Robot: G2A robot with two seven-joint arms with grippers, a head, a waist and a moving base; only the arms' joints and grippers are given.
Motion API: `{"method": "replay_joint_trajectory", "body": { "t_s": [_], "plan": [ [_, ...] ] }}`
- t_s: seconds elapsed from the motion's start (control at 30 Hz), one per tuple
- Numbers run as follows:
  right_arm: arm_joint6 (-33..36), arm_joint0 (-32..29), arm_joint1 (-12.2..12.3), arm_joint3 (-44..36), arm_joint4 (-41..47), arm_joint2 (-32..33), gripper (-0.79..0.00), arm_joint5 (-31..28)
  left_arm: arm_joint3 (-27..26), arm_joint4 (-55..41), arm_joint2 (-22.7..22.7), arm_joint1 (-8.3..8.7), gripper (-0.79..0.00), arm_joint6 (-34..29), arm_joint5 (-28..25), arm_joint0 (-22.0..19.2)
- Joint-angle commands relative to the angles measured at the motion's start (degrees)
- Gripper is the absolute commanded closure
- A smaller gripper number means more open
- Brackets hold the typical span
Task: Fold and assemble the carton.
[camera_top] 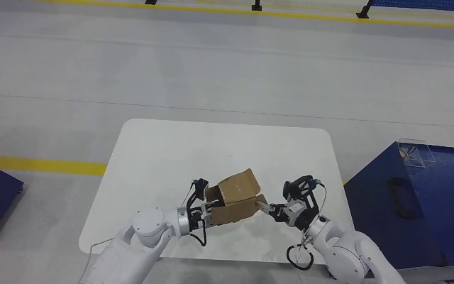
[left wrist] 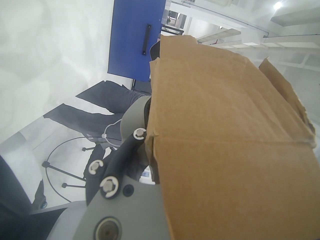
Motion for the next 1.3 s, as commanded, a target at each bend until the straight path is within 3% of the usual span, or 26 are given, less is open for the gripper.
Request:
{"method": "replay_joint_trajectory", "body": {
  "t_s": [0.0, 0.37, 0.53, 0.7, 0.93, 1.27],
  "plan": [
    [-0.1, 0.15, -0.11, -0.26, -0.37, -0.82, -0.785, -0.22, 0.04, 0.05, 0.05, -0.02, 0.0, -0.07, -0.06, -0.01],
    [-4.38, 0.69, -0.66, 0.68, -5.15, -0.99, -0.785, 3.77, 0.13, -0.04, -0.05, -0.01, 0.0, -0.91, -0.17, 0.21],
    [-8.24, 1.43, -1.13, 1.45, -12.77, -1.88, -0.785, 10.41, -0.02, 0.02, -0.08, 0.0, 0.0, -0.95, -0.21, 0.42],
    [-10.55, 4.16, -2.12, 3.81, -23.36, -6.95, -0.785, 18.08, -0.42, 0.25, 0.14, -0.02, 0.0, -1.06, -0.12, 0.54],
    [-11.69, 8.42, -2.9, 7.55, -29.76, -10.71, -0.785, 14.87, -1.0, 0.66, 0.31, 0.03, 0.0, -2.71, -0.53, 0.45],
    [-11.62, 5.48, -3.12, 4.75, -34.51, -10.86, -0.785, 12.84, -0.42, -0.5, -0.19, -0.02, 0.0, -1.96, -0.26, 0.49]
  ]
}}
